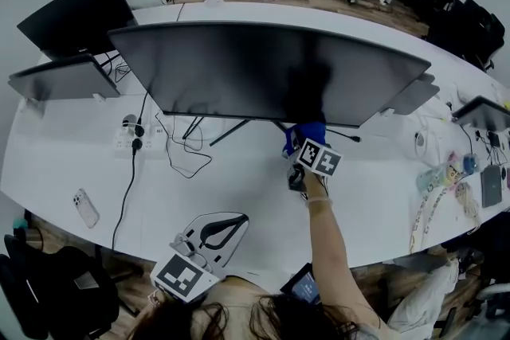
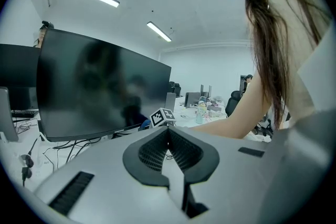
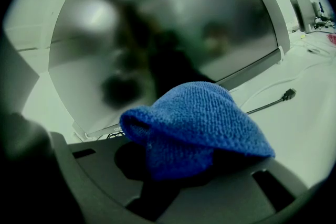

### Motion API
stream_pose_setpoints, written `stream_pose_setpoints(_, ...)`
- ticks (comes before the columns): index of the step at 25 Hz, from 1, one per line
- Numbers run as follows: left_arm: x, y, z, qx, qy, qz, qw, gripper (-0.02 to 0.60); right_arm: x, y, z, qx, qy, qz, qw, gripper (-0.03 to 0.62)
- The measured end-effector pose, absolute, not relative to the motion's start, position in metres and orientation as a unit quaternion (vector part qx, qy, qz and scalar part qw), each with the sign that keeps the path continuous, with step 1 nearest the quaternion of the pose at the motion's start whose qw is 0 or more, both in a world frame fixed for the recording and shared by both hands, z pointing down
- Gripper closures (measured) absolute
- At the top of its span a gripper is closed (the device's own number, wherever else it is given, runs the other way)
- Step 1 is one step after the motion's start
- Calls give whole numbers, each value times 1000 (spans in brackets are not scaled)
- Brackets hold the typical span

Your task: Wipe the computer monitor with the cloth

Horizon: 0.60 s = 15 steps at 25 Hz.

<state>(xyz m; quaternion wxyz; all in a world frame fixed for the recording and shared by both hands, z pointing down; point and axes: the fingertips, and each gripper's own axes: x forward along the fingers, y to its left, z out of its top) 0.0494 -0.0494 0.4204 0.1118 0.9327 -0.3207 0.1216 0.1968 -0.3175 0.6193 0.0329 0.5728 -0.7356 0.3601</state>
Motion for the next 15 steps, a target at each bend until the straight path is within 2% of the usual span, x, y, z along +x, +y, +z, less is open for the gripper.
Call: stream_pose_setpoints(15,23,-53,421,936,-310,121,116,572,168,-320,617,570,-736,364,-3,508)
